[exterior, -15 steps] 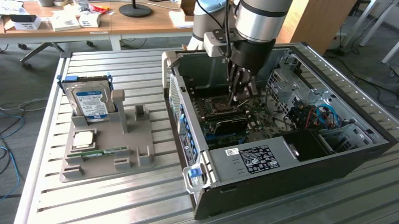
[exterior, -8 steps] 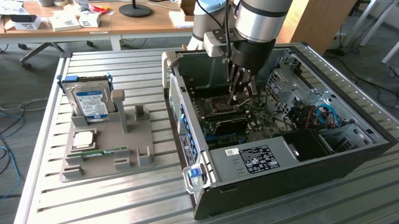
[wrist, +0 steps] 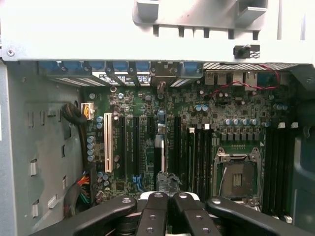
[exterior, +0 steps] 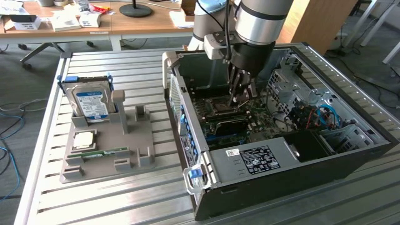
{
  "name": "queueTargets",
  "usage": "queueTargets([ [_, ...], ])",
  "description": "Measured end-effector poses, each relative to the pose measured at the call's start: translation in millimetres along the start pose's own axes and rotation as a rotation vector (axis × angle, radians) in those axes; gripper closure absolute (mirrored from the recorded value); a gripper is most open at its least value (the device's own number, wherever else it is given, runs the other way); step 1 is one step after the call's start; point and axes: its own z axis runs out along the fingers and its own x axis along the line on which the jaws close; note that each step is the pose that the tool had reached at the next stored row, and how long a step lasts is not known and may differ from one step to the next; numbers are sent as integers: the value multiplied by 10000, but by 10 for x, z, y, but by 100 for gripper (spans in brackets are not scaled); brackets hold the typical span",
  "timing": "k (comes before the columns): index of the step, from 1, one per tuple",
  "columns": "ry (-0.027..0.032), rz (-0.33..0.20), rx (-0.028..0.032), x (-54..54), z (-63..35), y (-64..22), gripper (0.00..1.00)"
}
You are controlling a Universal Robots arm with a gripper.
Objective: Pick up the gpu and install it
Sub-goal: 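Press down on the gpu until it lock into place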
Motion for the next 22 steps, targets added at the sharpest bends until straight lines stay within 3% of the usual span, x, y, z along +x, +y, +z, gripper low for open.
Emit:
queueTargets([
  [16, -1, -1, 1, 11, 291, 3, 89],
  [22, -1, 4, 1, 9, 305, 12, 89],
])
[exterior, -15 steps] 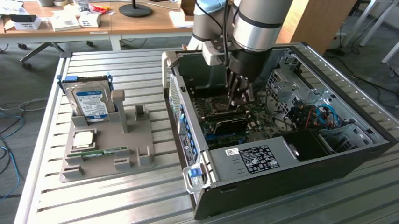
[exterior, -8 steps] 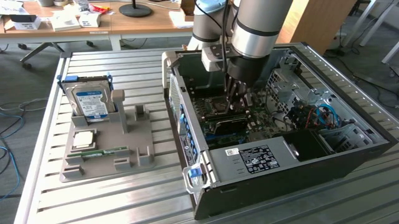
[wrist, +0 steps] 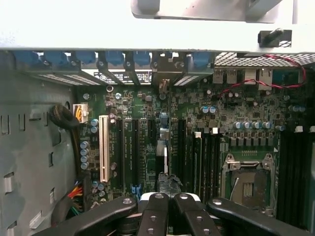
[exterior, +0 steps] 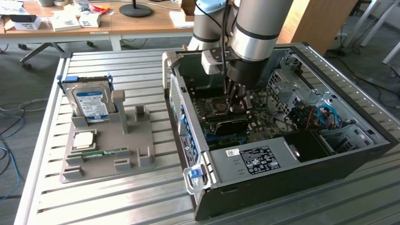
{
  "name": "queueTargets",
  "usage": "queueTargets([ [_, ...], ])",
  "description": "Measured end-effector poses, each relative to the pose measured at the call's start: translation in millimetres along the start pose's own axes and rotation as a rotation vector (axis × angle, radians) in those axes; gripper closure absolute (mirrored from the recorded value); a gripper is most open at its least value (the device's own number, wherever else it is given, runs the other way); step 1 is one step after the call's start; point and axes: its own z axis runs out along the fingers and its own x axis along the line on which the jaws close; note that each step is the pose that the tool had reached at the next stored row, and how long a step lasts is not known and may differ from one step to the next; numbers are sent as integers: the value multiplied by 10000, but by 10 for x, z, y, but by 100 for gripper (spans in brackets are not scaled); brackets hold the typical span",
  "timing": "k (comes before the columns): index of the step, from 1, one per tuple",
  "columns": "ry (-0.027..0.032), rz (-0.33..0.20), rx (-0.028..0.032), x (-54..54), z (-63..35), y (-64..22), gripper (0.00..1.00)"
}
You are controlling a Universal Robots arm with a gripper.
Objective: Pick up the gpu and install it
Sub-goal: 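Press down on the gpu until it lock into place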
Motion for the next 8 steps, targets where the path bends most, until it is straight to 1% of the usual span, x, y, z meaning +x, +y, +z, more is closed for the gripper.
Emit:
queueTargets([
  [8, 1, -4, -1, -61, 18, 40, 89],
])
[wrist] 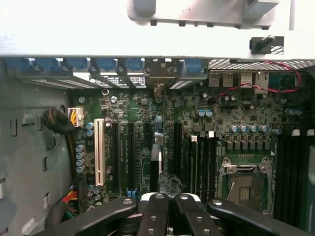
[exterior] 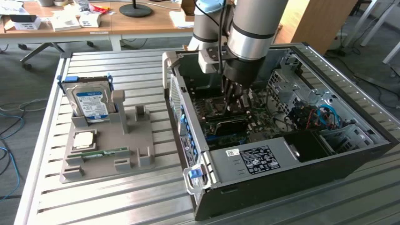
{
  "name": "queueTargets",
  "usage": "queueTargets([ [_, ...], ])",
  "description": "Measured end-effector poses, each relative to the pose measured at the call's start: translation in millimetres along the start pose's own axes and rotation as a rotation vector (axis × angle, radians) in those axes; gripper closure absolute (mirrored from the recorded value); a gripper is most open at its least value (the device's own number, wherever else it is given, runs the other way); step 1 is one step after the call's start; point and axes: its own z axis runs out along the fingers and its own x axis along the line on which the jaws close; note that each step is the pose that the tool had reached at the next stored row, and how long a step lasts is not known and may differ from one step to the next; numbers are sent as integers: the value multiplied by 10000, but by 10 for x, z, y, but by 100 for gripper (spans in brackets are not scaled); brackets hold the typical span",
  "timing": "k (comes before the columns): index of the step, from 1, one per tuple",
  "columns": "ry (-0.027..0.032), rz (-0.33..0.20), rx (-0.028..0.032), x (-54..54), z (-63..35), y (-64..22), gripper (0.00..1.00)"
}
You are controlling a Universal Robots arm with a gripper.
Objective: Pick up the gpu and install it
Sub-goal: 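Press down on the gpu until it lock into place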
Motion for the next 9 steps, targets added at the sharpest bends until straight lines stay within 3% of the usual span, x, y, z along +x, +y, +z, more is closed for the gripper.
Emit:
queueTargets([
  [9, -26, -1, 0, -44, 42, 9, 89],
])
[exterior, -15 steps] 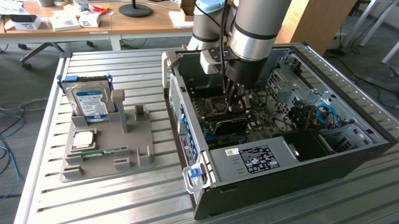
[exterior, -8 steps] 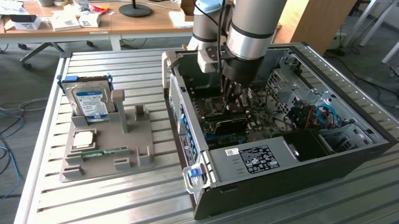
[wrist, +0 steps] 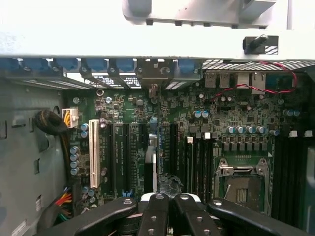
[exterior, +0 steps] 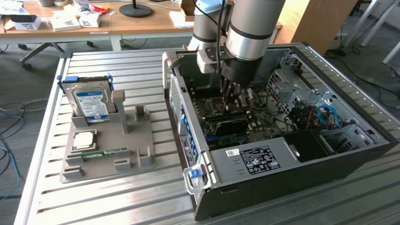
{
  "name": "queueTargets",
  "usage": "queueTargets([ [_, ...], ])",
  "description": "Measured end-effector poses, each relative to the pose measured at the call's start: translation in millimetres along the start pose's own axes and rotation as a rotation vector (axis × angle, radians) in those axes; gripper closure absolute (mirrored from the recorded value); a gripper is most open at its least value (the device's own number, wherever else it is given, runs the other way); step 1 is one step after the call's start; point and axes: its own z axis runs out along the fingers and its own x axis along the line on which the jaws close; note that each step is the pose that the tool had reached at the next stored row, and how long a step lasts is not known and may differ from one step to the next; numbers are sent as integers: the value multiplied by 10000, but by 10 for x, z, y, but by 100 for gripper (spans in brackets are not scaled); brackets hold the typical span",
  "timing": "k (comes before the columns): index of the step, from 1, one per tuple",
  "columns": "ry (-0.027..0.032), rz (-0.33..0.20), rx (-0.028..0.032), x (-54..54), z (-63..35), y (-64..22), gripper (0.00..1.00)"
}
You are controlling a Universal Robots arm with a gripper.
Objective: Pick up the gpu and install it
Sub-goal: 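Press down on the gpu until it lock into place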
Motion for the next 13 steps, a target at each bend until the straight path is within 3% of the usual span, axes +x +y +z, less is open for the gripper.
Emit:
queueTargets([
  [9, -10, 1, -1, 4, 119, 2, 89],
  [13, -8, 1, -1, 4, 126, 2, 89],
])
